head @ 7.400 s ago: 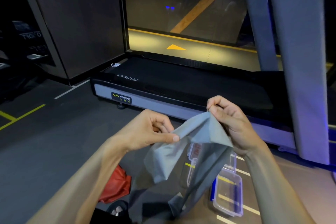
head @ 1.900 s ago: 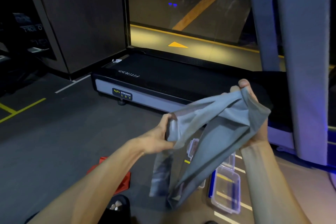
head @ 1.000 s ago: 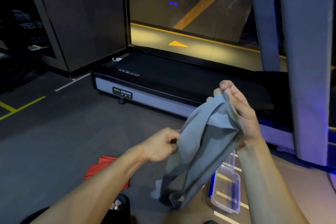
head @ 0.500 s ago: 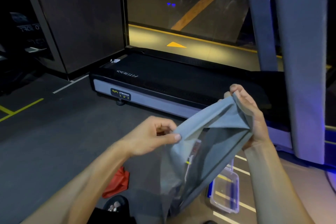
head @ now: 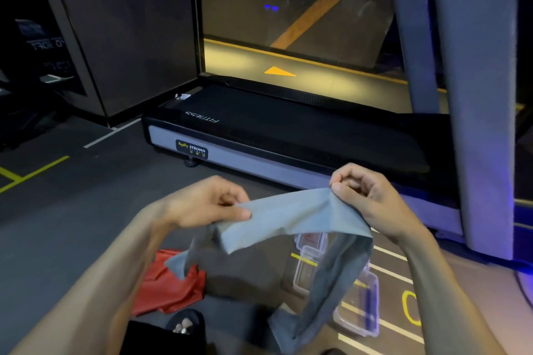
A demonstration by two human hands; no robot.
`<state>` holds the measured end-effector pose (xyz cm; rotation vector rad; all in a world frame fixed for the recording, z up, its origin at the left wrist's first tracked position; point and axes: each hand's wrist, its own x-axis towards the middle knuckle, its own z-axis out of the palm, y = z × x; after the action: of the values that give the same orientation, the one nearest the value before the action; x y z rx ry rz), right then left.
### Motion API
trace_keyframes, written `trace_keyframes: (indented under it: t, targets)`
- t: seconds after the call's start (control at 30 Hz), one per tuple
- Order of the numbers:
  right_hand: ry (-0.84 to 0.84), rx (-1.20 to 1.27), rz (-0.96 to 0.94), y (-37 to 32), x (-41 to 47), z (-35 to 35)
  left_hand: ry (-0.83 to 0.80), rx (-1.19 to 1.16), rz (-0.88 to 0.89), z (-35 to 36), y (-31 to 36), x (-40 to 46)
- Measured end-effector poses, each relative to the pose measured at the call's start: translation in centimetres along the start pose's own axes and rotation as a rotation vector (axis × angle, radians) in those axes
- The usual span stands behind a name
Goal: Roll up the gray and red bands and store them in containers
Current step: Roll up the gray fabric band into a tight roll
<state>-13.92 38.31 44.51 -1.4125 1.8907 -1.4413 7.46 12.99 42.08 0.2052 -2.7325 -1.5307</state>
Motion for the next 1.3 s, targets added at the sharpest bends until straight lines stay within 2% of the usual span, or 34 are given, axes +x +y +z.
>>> trace_keyframes:
  t: [0.07,0.13,0.2,0.27,0.4,0.47,0.53,0.7,0.87,1.1,1.3]
  targets:
    - [-0.048,-0.013,0.019,0.1,-0.1,-0.1,-0.145,-0.282,-0.045,-0.6,0.2,-1.3]
    - [-0.101,0.009,0.039,0.2,0.0,0.2,-0.22,-0.532,-0.009,-1.1,0.4,-1.9]
    - [-0.117,0.064,0.055,0.1,0.2,0.6,-0.223,-0.701,0.005,-1.1,0.5,-1.9]
    - [-0.099,0.141,0.065,0.1,0.2,0.8,-0.206,-0.757,-0.011,-1.0,0.5,-1.9]
    - [-0.074,0.478,0.109,0.1,0.1,0.7,-0.204,-0.712,-0.055,-0.4,0.8,-1.4]
    - [-0.083,0.714,0.102,-0.2,-0.1,0.6,-0.2,-0.636,-0.083,0.0,0.7,-0.9]
    - [-0.084,0.809,0.088,-0.7,-0.2,0.6,-0.224,-0.526,-0.08,0.1,0.6,-0.7]
    - [-0.068,0.784,0.107,-1.0,-0.5,0.1,-0.243,-0.356,-0.072,0.3,1.2,-1.1]
    - [-0.009,0.761,0.071,-1.0,-0.6,-0.1,-0.128,-0.231,-0.065,0.9,1.2,-0.7]
    - [-0.003,0.804,0.058,-1.1,-0.4,-0.3,0.043,-0.237,-0.067,1.4,0.9,0.0]
    - [-0.007,0.779,0.062,-1.3,-0.3,-0.5,0.078,-0.252,-0.079,1.4,1.0,0.3]
